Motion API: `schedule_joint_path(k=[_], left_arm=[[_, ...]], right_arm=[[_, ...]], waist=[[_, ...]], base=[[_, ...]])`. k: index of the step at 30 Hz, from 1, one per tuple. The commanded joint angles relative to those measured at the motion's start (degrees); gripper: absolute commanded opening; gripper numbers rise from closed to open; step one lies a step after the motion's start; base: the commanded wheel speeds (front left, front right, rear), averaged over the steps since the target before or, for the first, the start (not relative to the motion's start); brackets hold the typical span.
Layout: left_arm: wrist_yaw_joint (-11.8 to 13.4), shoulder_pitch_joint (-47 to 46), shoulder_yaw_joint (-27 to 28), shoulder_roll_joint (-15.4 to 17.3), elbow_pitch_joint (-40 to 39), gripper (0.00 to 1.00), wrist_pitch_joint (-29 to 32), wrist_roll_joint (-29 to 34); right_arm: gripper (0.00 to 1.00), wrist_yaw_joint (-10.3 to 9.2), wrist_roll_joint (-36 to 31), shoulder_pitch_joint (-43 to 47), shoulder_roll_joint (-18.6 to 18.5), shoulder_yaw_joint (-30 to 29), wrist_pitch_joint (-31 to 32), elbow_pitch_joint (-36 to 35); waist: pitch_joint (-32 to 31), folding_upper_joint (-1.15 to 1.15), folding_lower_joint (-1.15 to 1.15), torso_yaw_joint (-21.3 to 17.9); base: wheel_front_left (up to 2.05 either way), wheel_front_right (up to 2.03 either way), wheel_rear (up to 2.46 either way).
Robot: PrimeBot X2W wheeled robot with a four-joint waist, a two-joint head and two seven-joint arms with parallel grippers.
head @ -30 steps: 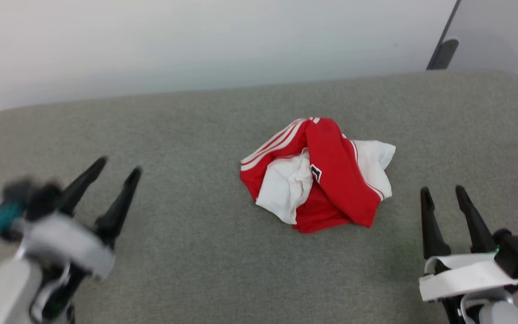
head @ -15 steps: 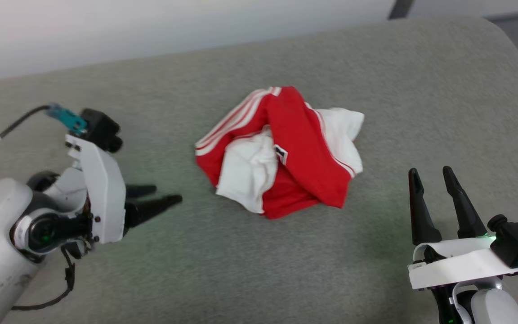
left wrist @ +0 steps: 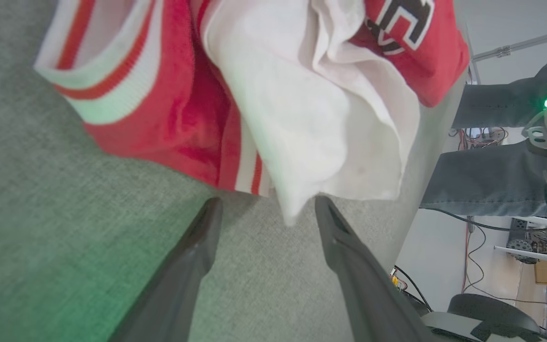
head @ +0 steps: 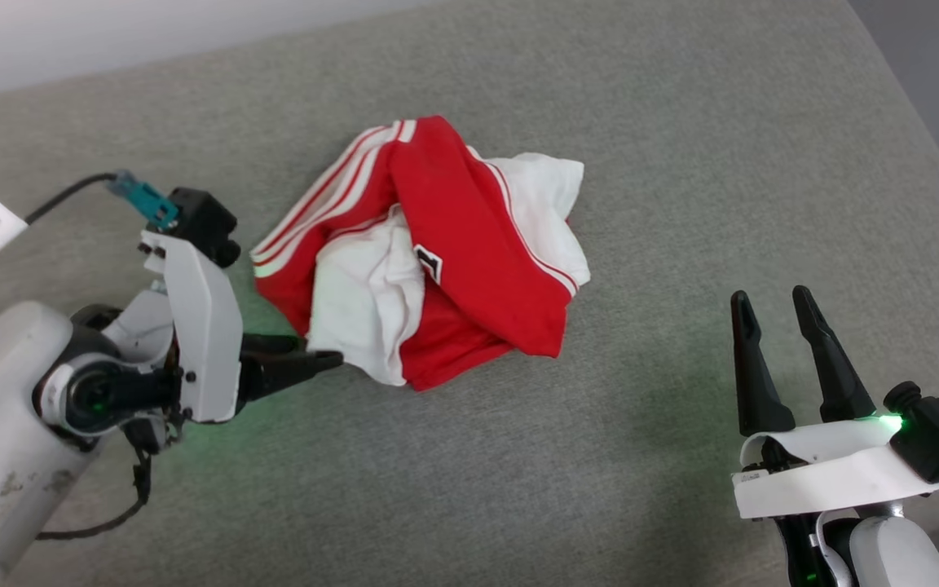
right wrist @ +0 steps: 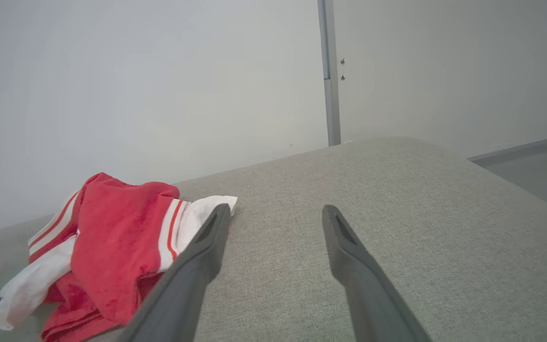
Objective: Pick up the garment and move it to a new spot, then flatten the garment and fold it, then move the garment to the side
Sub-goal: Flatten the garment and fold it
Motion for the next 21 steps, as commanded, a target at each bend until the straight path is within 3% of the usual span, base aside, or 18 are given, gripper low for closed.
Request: schedule_joint_path(k=[1,2,3,5,6,12,21], left_arm=[[0.08,-0.68,0.04,-0.49,0.42,1.0,-0.01,-0.78],[0.08,-0.76,-0.09,-0.57,0.81,0.89,0.63,-1.16],[0.08,-1.1,-0.53,-0.37,0.85,0.62,1.25,-0.92],[0.08,-1.62,-1.21,0.18,0.72,0.26,2.04,-0.21],[0.08,-1.67,-1.44,0.28,0.69,0.0,2.28,-0.28],[0.08,-3.03,-1.55,1.1,0.11,0.0,3.16,-1.46],[0.08,-7.7,1.28,9.68,3.64,0.0,2.86,0.85]], right_arm=[[1.0,-0.08,0.24,-0.63,0.13,0.12,-0.04,-0.24],[1.0,-0.08,0.2,-0.56,0.11,-0.12,-0.05,-0.07],[1.0,-0.08,0.1,-0.57,0.11,-0.26,-0.04,-0.02],[1.0,-0.08,0.05,-0.67,0.12,-0.56,-0.04,0.02],[1.0,-0.08,0.05,-0.72,0.11,-0.78,-0.04,0.01],[1.0,-0.08,-0.35,0.0,0.12,-1.66,-0.04,0.28],[1.0,-0.08,-0.7,0.65,0.1,-2.0,-0.05,1.46]], waist=[[1.13,0.0,0.0,-1.09],[1.17,0.0,0.0,-1.17],[1.19,0.0,0.0,-1.21],[1.19,0.0,0.0,-1.16],[1.16,0.0,0.0,-1.06],[-0.03,0.0,0.0,0.56],[-2.28,0.0,0.0,4.49]], base=[[0.0,0.0,0.0],[0.0,0.0,0.0],[0.0,0.0,0.0],[0.0,0.0,0.0],[0.0,0.0,0.0],[0.0,0.0,0.0],[0.0,0.0,0.0]])
